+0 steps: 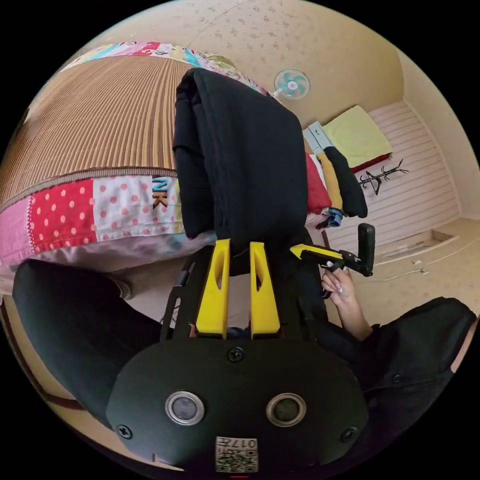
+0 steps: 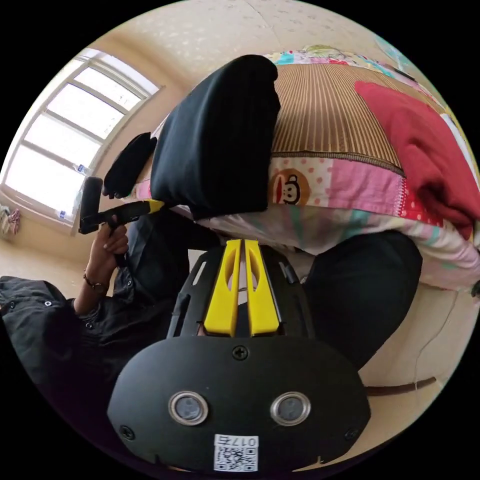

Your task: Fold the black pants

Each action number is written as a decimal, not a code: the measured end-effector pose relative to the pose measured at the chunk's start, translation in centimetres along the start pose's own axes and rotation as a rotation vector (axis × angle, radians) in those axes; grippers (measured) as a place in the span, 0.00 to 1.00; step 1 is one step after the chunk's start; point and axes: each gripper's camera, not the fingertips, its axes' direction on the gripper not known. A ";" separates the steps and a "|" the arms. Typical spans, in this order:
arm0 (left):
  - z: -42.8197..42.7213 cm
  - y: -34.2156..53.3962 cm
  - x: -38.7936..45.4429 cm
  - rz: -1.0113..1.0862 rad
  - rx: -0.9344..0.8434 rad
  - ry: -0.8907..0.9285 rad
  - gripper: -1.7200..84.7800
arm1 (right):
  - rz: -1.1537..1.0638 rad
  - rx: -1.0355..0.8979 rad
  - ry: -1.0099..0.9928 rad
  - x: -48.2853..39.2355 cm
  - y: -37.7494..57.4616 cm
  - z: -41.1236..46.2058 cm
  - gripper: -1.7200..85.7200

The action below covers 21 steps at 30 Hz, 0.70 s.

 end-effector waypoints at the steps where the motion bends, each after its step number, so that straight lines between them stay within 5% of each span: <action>1: -1.6 -0.3 -0.2 0.003 0.058 0.026 0.12 | -0.016 0.064 -0.019 0.2 -0.6 -1.5 0.08; 7: -9.1 -5.6 -1.7 0.023 0.329 0.060 0.22 | -0.155 0.258 -0.197 1.4 -9.8 -7.7 0.21; 14: -4.1 -13.6 -4.1 -0.021 0.167 -0.150 0.26 | -0.064 0.077 -0.200 5.2 -19.2 -0.3 0.27; 21: -1.6 -10.0 -7.8 -0.145 0.153 0.166 0.22 | 0.036 0.117 -0.324 8.4 -14.3 1.9 0.25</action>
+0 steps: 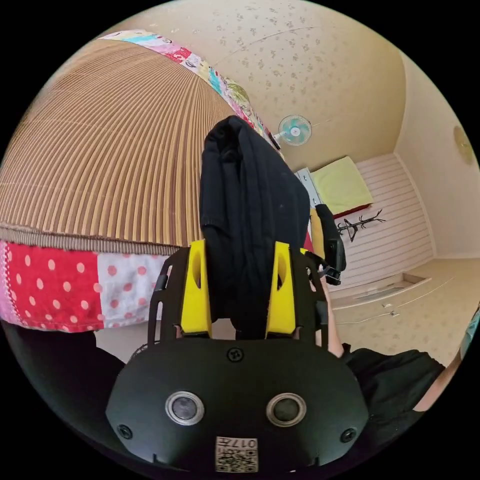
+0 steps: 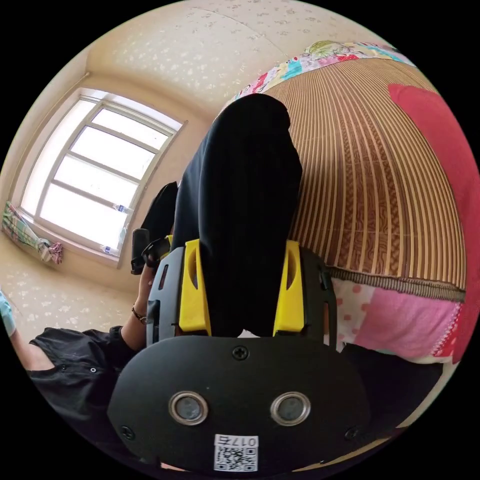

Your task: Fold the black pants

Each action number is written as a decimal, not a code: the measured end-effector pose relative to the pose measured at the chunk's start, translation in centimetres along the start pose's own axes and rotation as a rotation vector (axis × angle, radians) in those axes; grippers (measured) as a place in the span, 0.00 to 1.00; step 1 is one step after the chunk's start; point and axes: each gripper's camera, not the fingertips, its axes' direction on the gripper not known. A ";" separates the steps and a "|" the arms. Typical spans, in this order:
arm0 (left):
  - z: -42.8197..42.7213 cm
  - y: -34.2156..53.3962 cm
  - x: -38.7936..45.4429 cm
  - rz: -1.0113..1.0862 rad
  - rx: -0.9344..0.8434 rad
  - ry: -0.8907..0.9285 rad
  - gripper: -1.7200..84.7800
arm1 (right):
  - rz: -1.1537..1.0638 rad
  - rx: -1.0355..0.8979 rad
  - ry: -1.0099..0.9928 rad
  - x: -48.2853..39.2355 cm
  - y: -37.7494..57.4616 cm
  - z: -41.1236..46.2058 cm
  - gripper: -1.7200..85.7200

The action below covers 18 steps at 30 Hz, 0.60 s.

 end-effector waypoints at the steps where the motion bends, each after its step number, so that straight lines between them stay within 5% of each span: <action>1: 0.5 0.7 -0.4 -0.024 -0.015 0.048 0.20 | -0.008 -0.006 -0.017 0.1 0.7 0.1 0.24; 11: -14.2 4.3 3.9 0.080 0.297 -0.075 0.14 | -0.105 -0.116 -0.301 -6.5 0.1 3.8 0.16; 18: -38.3 1.2 9.8 0.232 0.487 -0.494 0.14 | -0.254 -0.094 -0.530 -21.3 -6.6 14.0 0.16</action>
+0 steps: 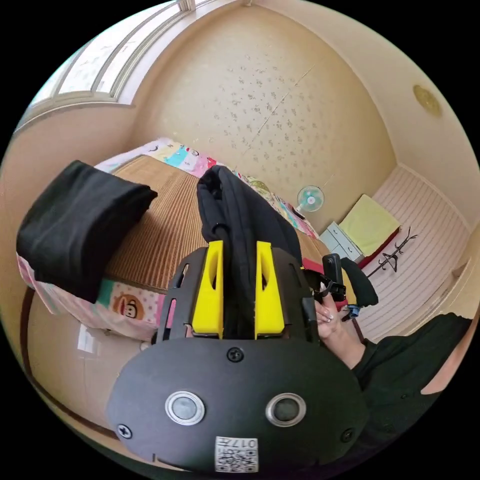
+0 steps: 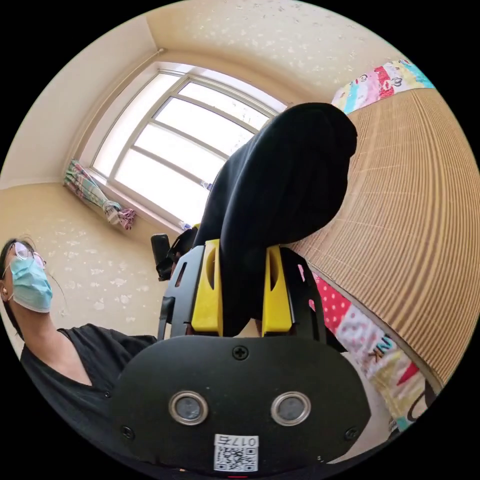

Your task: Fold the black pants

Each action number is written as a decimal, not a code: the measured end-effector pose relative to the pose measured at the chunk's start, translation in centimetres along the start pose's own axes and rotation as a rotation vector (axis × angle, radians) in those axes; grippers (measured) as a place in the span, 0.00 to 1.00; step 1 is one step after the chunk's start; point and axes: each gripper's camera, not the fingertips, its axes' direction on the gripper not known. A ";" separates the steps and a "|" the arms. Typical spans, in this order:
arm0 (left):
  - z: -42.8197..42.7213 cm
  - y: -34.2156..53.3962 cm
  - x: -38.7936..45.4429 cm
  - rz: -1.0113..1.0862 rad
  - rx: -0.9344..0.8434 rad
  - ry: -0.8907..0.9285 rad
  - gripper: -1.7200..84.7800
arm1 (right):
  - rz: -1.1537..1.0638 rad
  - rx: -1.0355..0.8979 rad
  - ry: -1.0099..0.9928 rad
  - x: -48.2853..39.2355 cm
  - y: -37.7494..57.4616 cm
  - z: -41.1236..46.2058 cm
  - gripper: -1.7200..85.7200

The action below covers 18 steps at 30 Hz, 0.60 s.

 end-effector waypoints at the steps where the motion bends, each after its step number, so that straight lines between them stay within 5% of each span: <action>1: -2.6 -3.1 -1.5 0.011 -0.010 -0.083 0.14 | 0.000 0.012 -0.055 -1.0 -2.2 3.2 0.16; 8: -5.8 -13.1 -12.9 -0.114 -0.118 -0.490 0.17 | 0.124 0.042 0.125 -1.4 -11.1 22.0 0.17; 11: -0.1 -10.7 -15.2 -0.082 -0.168 -0.559 0.14 | 0.069 -0.040 0.311 0.8 -10.1 27.5 0.16; 12: 4.7 -8.9 -16.7 -0.085 -0.308 -0.596 0.11 | 0.012 -0.021 0.309 0.8 -9.6 27.7 0.16; 18: 7.8 -2.7 -13.0 -0.038 -0.094 -0.742 0.09 | -0.171 -0.147 0.423 0.5 -6.7 24.7 0.09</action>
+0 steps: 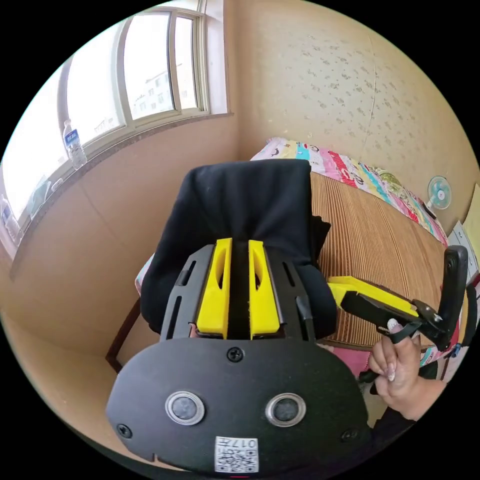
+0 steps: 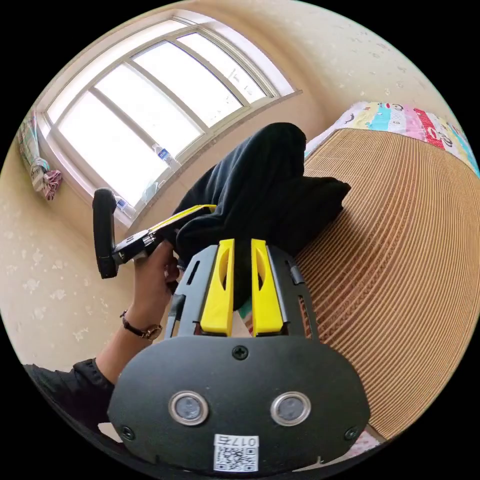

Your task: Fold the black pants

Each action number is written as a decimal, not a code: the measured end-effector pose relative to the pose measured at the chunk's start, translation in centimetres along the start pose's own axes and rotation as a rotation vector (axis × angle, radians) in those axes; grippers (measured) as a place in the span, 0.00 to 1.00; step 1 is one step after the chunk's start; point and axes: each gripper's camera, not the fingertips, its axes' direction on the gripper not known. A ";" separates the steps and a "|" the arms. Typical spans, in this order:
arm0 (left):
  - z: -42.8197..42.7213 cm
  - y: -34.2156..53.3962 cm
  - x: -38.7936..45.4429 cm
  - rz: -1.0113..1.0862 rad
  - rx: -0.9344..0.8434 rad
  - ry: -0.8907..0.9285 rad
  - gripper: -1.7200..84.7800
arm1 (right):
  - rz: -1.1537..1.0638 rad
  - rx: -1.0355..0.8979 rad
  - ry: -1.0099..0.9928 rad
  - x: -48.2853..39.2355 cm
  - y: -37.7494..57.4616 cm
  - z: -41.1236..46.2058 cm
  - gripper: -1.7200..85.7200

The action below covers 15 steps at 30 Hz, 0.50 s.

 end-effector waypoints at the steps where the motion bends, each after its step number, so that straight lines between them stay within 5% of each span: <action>1: -0.4 0.3 0.7 0.000 0.000 -0.031 0.09 | -0.028 -0.009 0.018 0.9 1.5 -1.6 0.08; 6: -3.1 1.2 1.5 -0.051 -0.021 -0.051 0.07 | -0.029 -0.056 0.241 7.2 10.1 -10.3 0.09; 11: -8.0 3.8 5.2 -0.049 0.028 0.018 0.03 | 0.299 -0.015 0.675 15.2 22.1 -25.6 0.10; 15: -8.8 6.6 12.3 -0.004 0.018 0.151 0.07 | 0.565 0.121 0.811 17.9 29.0 -36.7 0.11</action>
